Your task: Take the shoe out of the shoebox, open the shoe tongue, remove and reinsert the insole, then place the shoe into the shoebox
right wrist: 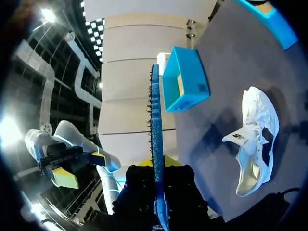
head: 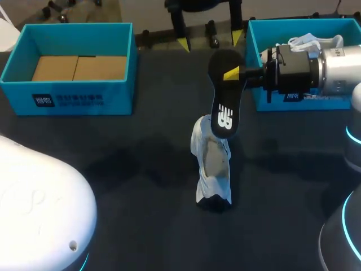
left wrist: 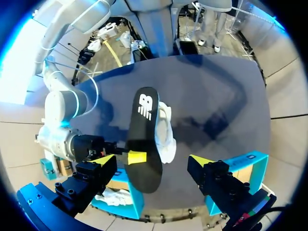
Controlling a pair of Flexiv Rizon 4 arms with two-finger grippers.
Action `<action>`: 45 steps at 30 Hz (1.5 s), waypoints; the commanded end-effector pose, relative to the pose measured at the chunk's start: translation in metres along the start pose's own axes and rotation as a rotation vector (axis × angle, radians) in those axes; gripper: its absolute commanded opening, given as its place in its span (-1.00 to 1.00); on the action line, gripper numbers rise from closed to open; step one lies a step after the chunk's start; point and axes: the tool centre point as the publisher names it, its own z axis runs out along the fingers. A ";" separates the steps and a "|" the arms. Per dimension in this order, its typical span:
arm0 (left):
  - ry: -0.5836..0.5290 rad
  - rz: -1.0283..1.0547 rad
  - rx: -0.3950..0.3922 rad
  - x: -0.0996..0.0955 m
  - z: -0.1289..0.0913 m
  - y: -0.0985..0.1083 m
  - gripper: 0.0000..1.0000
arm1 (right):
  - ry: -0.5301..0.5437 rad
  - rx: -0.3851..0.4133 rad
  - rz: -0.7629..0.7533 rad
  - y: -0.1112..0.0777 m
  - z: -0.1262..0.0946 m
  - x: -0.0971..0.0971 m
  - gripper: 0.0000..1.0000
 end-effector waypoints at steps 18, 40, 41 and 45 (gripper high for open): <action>0.060 -0.030 -0.056 -0.009 0.002 0.004 1.00 | 0.003 -0.011 0.004 0.002 0.006 -0.001 -1.00; -0.116 -0.026 -0.079 -0.003 0.002 0.005 1.00 | 0.000 -0.023 0.014 0.000 0.003 -0.001 -1.00; -0.160 -0.020 -0.081 -0.001 0.000 0.004 1.00 | -0.003 -0.023 0.014 -0.001 0.002 0.000 -1.00; -0.284 0.013 -0.084 0.005 -0.004 -0.001 1.00 | -0.014 -0.033 0.020 -0.001 -0.004 0.000 -1.00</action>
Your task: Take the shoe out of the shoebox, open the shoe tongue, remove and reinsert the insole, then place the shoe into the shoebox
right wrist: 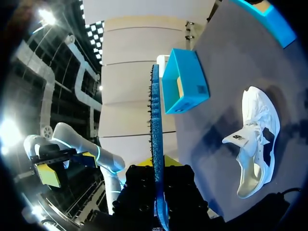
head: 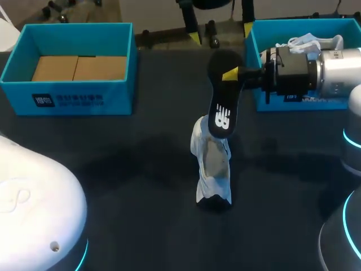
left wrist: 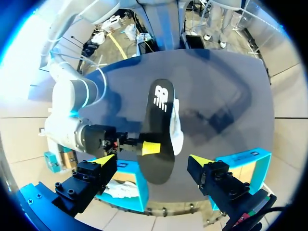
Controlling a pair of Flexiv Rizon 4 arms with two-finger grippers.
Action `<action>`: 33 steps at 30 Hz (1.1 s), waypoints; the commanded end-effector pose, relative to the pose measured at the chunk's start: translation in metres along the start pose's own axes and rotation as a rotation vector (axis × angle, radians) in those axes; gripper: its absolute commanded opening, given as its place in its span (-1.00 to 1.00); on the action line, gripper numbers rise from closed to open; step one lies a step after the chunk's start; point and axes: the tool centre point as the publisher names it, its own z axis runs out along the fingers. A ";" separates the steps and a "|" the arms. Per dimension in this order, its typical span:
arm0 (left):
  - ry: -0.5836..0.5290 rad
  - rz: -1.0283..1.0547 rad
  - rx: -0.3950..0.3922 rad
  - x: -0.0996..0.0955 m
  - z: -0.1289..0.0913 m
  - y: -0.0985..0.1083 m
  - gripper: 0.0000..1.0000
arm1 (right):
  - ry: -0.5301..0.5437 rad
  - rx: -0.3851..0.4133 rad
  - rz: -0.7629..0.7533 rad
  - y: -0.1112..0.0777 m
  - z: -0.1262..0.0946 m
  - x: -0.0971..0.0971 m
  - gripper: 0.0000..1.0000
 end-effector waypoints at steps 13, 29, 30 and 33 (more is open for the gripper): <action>-0.480 0.112 -0.019 0.044 0.001 -0.029 1.00 | -0.023 -0.045 0.004 -0.003 -0.020 0.008 -1.00; -0.797 0.137 0.005 0.068 0.003 -0.046 1.00 | -0.007 -0.080 0.005 -0.007 -0.026 0.012 -1.00; -0.803 0.139 0.015 0.068 0.005 -0.047 1.00 | -0.006 -0.081 0.004 -0.007 -0.026 0.013 -1.00; -0.798 0.136 0.019 0.069 0.007 -0.046 1.00 | -0.006 -0.081 0.004 -0.008 -0.026 0.013 -1.00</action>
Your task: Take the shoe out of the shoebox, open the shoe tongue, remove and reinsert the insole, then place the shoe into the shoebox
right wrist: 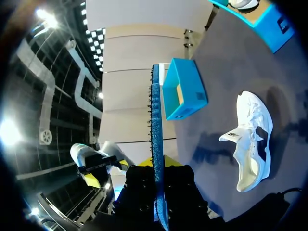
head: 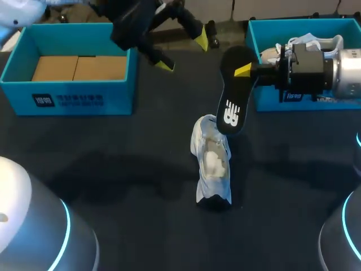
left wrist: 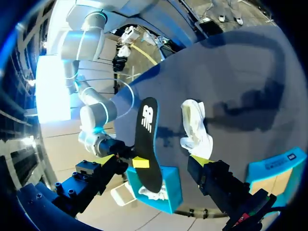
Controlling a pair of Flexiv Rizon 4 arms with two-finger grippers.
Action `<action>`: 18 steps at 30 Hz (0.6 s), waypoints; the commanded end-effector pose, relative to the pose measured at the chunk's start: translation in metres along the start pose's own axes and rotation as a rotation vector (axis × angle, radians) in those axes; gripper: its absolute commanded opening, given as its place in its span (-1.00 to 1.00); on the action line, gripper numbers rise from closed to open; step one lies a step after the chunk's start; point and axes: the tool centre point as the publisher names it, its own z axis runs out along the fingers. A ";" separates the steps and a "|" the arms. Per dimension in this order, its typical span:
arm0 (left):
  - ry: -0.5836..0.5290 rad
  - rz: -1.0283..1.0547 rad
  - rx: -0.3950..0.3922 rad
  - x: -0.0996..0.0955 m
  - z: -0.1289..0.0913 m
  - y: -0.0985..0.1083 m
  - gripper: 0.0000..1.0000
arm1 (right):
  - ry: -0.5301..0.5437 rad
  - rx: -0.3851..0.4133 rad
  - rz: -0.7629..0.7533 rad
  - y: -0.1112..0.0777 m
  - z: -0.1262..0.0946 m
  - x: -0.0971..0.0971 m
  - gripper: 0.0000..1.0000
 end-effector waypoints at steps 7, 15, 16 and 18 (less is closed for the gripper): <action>-0.302 0.002 -0.009 0.006 0.004 -0.003 1.00 | 0.008 0.017 0.008 -0.007 -0.002 -0.004 -1.00; -0.302 0.002 -0.009 0.006 0.004 -0.003 1.00 | 0.022 0.027 0.019 -0.005 -0.006 -0.010 -1.00; -0.302 0.002 -0.009 0.006 0.004 -0.003 1.00 | 0.025 0.030 0.018 -0.004 -0.006 -0.010 -1.00; -0.366 -0.023 -0.023 0.008 0.006 0.000 1.00 | 0.025 0.034 0.016 -0.003 -0.006 -0.010 -1.00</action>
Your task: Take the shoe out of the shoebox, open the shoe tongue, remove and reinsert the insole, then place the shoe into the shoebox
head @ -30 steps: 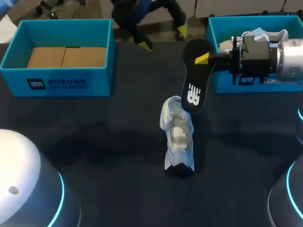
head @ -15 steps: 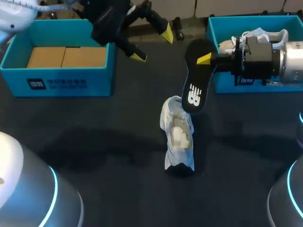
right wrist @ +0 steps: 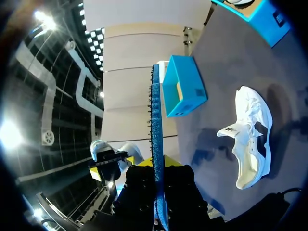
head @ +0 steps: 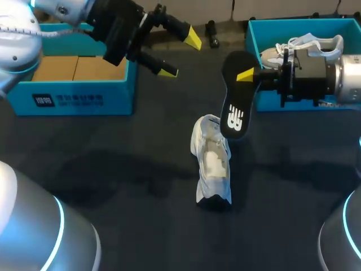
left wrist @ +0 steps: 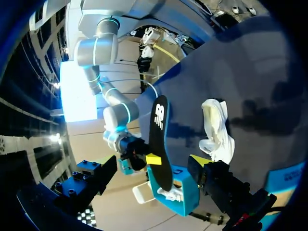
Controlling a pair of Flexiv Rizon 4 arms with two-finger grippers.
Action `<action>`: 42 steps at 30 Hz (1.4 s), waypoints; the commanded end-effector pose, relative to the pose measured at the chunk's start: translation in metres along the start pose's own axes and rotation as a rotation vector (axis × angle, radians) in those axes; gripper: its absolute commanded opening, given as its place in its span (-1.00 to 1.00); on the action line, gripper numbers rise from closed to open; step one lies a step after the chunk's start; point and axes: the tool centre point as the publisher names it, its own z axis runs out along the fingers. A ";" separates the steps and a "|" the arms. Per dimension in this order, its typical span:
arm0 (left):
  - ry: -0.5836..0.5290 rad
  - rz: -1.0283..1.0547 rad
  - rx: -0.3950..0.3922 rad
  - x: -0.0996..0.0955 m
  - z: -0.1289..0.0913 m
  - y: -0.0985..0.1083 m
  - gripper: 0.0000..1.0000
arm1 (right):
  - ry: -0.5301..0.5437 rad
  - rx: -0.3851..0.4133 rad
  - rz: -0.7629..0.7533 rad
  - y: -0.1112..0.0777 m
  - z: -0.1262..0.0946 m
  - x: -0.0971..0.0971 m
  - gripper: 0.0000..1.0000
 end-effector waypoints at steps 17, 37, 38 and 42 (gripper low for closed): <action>-0.231 0.056 -0.158 0.037 0.010 0.021 1.00 | 0.042 0.009 -0.025 0.002 -0.014 0.009 -1.00; -0.424 0.014 -0.155 0.022 0.051 0.050 1.00 | 0.101 0.033 -0.084 -0.021 -0.023 0.020 -1.00; -0.435 0.017 -0.145 0.020 0.054 0.050 1.00 | 0.101 0.035 -0.084 -0.022 -0.023 0.020 -1.00; -0.443 0.021 -0.120 0.013 0.066 0.048 1.00 | 0.105 0.046 -0.085 -0.022 -0.023 0.020 -1.00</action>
